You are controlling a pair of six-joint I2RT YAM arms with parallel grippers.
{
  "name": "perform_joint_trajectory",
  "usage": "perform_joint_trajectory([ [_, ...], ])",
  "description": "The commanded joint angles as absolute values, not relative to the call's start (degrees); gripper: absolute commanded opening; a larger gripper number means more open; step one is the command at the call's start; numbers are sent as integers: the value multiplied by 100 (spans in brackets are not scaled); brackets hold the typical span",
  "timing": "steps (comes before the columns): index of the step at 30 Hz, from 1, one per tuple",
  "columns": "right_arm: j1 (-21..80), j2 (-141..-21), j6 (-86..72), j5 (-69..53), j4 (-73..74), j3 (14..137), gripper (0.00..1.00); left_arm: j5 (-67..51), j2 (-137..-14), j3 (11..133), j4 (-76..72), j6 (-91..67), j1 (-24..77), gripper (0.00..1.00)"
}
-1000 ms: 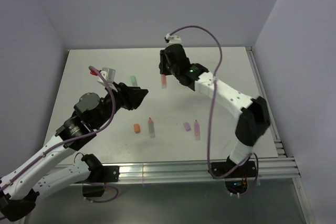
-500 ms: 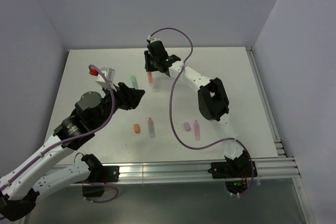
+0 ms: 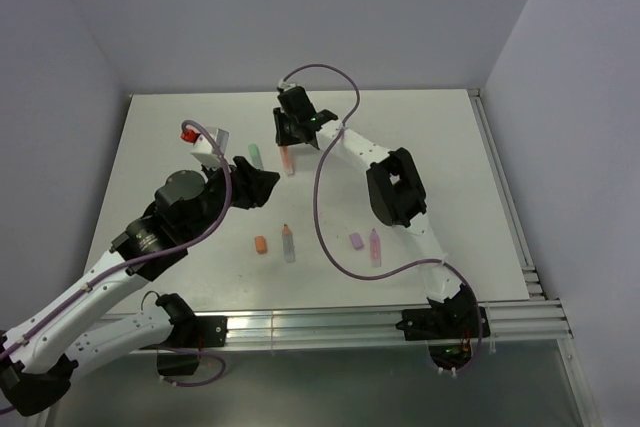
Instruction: Insert the pens into the pen caps
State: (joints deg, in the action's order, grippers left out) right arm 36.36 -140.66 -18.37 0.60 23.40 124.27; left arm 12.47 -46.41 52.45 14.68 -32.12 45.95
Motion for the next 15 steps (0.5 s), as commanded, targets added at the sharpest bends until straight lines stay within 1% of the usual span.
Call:
perform_joint_trajectory([
  [1, 3577, -14106, -1819, 26, 2268, 12665, 32, 1257, -4667, 5379, 1345, -3094, 4579, 55],
  [2, 3577, -14098, -1802, 26, 2207, 12630, 34, 1248, -4676, 5379, 1327, -3085, 4579, 55],
  [3, 3577, -14054, -1793, 26, 2163, 12543, 38, 1248, -4676, 5362, 1310, -3085, 4570, 55],
  [4, 3568, -14036, -1749, 26, 2101, 12525, 41, 1231, -4693, 5344, 1301, -3076, 4562, 56],
  [8, 3568, -13984, -1670, 26, 2110, 12630, 46, 1195, -4737, 5326, 1283, -3076, 4544, 55],
  [13, 3560, -13686, -1705, 201, 2206, 12595, 47, 1213, -4729, 5317, 1283, -3085, 4518, 55],
  [15, 3560, -13264, -1731, 263, 2215, 12332, 47, 1222, -4702, 5309, 1283, -3067, 4500, 55],
])
